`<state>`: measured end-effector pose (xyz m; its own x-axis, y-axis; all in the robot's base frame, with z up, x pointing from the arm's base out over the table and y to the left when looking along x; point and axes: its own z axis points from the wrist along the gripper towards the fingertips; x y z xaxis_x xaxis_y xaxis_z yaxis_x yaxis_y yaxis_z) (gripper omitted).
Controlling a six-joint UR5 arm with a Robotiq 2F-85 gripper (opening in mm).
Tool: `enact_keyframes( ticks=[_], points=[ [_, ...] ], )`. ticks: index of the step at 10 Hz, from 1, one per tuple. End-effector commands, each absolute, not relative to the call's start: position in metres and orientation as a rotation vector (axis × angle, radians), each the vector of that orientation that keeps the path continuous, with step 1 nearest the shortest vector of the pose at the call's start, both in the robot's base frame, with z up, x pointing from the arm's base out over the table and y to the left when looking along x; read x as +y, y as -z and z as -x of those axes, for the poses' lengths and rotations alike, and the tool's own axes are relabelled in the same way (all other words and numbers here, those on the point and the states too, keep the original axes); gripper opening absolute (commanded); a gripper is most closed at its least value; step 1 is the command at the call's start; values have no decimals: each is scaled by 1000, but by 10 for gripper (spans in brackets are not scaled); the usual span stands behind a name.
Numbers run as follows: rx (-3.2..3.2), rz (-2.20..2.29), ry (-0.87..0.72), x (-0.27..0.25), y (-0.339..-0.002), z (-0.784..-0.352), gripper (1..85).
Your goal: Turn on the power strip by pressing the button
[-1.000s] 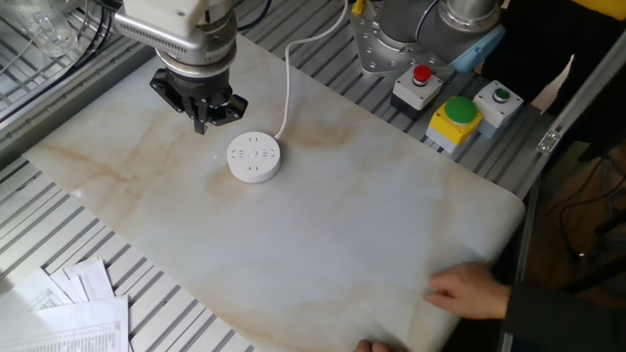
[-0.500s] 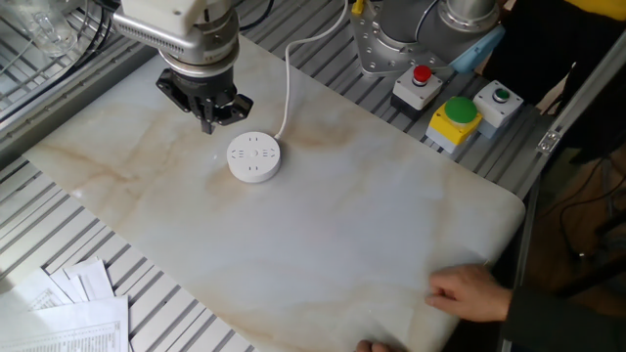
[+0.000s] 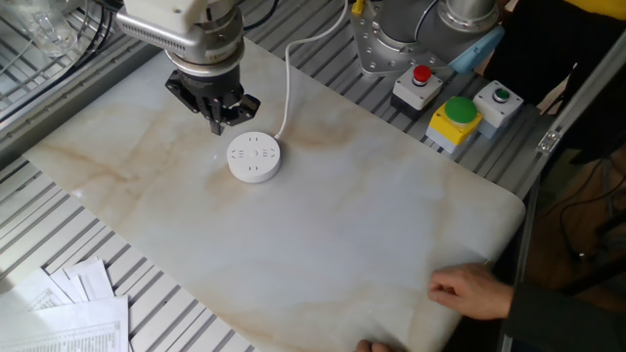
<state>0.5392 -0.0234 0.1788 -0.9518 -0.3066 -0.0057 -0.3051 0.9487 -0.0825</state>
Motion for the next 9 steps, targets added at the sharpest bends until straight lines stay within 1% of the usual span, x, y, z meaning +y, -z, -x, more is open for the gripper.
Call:
enact_keyframes(
  ticks=[1, 3, 5, 9],
  points=[
    [3059, 501, 108, -23, -173, -539, 13],
    [3066, 549, 152, -30, -175, -537, 13],
    [3081, 536, 139, -27, -181, -540, 13],
    [3083, 578, 207, -36, -186, -545, 13]
  ],
)
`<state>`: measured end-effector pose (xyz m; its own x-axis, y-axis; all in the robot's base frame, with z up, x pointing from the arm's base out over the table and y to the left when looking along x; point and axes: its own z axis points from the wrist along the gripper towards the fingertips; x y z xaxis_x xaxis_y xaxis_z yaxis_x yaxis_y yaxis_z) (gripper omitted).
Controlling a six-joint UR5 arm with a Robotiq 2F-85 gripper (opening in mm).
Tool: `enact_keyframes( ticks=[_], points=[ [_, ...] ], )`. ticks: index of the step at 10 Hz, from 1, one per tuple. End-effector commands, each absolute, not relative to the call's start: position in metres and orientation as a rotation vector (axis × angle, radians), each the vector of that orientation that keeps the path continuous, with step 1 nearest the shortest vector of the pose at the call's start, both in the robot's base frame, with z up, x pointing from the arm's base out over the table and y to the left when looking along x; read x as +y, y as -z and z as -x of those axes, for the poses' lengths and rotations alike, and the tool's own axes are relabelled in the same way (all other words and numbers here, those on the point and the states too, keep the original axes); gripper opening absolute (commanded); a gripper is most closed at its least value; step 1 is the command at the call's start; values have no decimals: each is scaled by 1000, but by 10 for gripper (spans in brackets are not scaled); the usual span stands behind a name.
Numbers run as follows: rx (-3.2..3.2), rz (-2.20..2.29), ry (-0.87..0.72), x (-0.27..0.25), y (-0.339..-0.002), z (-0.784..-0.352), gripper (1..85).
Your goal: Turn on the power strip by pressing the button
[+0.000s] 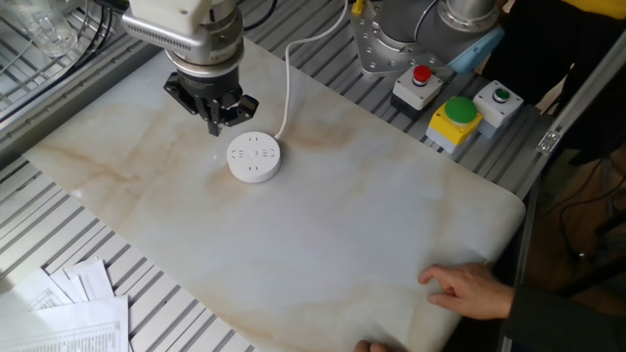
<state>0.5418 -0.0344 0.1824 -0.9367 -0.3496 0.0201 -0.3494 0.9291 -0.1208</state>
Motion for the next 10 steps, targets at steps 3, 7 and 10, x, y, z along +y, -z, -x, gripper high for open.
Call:
enact_keyframes(
  ticks=[3, 7, 10],
  points=[
    [3083, 583, 234, -37, -191, -552, 13],
    [3082, 578, 236, -37, -193, -554, 13],
    [3088, 578, 221, -35, -193, -554, 13]
  ],
)
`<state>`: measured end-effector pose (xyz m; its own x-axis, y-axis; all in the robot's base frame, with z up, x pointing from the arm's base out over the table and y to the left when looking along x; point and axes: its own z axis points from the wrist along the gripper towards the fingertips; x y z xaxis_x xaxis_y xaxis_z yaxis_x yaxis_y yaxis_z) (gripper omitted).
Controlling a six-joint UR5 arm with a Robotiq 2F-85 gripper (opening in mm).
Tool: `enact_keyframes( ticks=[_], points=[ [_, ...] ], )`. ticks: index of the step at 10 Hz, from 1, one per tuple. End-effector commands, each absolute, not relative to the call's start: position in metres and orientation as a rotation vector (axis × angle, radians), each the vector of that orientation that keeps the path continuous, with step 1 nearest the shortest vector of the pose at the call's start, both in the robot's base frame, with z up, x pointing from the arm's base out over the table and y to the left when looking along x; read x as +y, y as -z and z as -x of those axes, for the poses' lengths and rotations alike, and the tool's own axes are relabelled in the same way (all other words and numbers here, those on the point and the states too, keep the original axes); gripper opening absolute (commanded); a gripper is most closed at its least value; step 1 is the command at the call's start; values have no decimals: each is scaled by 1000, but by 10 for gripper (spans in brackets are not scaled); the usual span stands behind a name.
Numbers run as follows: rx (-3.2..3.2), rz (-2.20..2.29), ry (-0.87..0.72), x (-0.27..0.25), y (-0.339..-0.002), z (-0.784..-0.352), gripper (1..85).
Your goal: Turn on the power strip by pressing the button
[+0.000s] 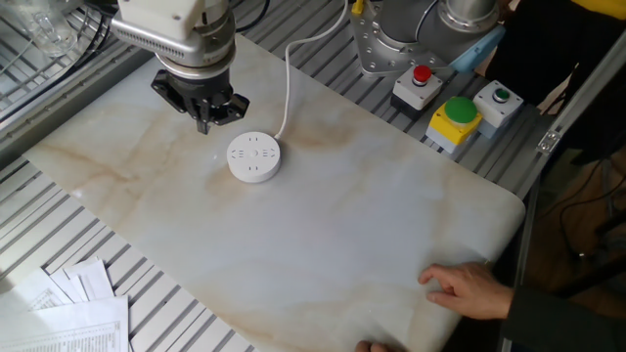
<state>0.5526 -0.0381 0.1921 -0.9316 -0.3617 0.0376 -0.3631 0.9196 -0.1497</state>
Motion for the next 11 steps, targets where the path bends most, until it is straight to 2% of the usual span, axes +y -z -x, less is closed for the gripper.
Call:
enact_keyframes(
  ticks=[1, 5, 8, 11],
  points=[
    [-3072, -575, -222, -35, -194, -554, 13],
    [-3024, -523, -207, -36, -194, -538, 13],
    [-2983, -545, -78, -17, -193, -524, 13],
    [-2956, -720, -123, -25, -193, -530, 13]
  ],
)
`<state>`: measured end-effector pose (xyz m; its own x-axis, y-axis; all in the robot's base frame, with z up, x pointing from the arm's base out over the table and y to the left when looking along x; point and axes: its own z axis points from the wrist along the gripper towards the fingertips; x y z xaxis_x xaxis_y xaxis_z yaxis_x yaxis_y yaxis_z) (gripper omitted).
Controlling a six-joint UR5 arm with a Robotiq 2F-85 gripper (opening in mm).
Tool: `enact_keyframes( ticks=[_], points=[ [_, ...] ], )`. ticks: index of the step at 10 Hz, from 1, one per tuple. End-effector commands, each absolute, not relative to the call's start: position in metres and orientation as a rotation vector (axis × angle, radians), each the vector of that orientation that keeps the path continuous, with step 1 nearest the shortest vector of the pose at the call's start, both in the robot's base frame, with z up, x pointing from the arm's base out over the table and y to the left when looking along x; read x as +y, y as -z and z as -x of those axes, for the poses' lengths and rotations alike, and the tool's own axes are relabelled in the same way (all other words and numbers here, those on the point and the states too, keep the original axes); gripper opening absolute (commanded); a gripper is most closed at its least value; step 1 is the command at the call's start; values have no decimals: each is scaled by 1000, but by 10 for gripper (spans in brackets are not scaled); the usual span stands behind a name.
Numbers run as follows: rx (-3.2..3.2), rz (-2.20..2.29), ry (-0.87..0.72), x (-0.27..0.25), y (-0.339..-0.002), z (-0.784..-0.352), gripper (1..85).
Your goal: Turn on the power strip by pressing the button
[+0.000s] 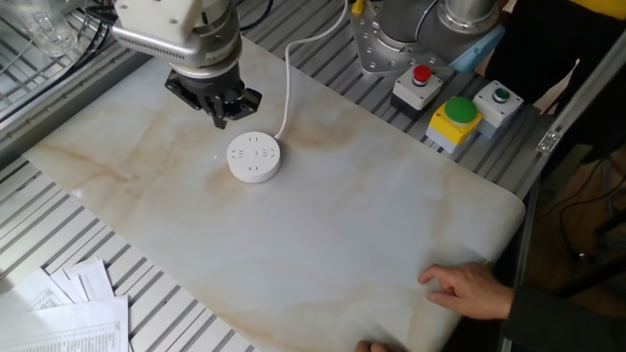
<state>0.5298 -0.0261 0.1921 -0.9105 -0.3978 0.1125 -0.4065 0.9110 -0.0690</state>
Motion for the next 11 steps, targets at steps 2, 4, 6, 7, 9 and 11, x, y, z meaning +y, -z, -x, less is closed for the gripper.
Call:
enact_keyframes(
  ticks=[2, 4, 6, 7, 9, 11],
  points=[
    [-2917, -783, -98, -23, -193, -524, 13],
    [-2880, -782, -81, -23, -187, -508, 13],
    [-2882, -815, -128, -39, -165, -496, 13],
    [-2907, -818, -158, -42, -148, -494, 13],
    [-2951, -819, -222, -43, -124, -498, 13],
    [-2969, -874, -193, -40, -101, -502, 13]
  ],
)
